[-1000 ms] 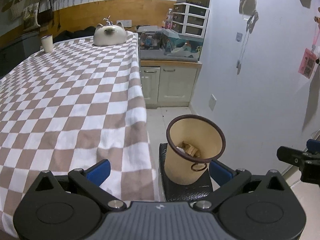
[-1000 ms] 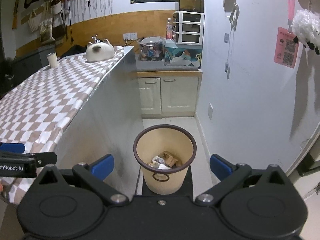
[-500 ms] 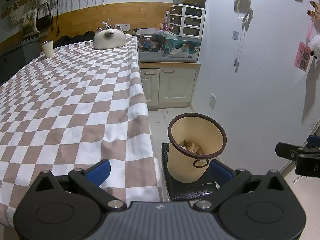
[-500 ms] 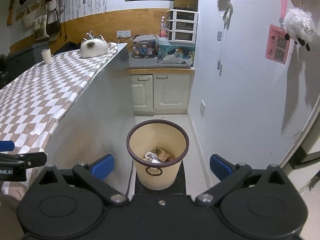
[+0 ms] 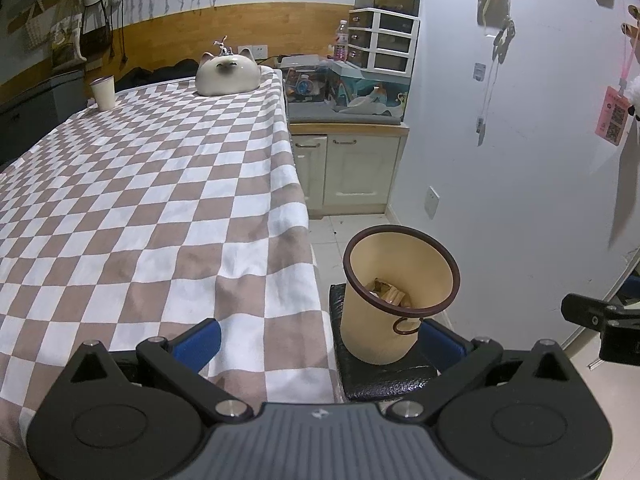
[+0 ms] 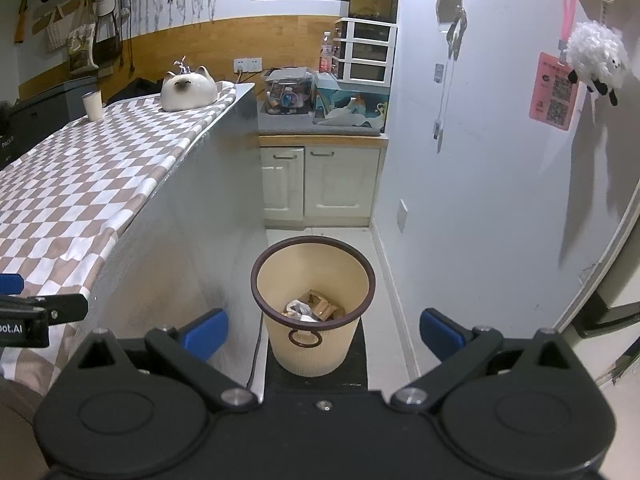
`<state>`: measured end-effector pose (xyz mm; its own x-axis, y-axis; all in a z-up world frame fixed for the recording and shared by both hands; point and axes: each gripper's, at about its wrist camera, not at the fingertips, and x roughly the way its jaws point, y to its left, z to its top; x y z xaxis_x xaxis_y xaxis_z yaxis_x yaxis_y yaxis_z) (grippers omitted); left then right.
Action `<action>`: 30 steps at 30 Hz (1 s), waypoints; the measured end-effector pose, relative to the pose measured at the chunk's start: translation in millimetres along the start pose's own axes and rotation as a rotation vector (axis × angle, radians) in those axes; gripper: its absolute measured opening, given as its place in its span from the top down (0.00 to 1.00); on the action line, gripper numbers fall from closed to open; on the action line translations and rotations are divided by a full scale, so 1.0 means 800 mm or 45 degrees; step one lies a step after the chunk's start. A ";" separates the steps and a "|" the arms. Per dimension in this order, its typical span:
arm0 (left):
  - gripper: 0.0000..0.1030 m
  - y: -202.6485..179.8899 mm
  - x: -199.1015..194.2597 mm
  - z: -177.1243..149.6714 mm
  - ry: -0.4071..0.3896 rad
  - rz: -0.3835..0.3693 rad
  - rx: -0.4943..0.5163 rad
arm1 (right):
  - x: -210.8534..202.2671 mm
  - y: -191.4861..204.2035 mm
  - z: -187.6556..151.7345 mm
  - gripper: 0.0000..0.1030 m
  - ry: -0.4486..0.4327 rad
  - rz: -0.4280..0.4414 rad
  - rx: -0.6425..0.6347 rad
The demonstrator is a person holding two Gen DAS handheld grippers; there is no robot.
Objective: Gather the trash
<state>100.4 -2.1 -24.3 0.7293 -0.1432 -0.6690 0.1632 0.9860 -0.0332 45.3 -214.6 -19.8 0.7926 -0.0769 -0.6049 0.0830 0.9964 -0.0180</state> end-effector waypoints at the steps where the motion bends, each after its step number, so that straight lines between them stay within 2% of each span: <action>1: 0.00 0.000 0.000 0.000 0.000 0.000 0.001 | -0.001 0.000 0.000 0.00 0.000 -0.001 0.000; 30: 0.00 -0.004 0.001 0.000 0.004 -0.005 0.004 | -0.002 -0.003 -0.002 0.00 0.008 -0.003 0.006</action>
<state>100.0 -4.9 -24.9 0.7267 -0.1465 -0.6711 0.1680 0.9852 -0.0332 43.2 -216.5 -20.2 0.7888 -0.0792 -0.6096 0.0879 0.9960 -0.0156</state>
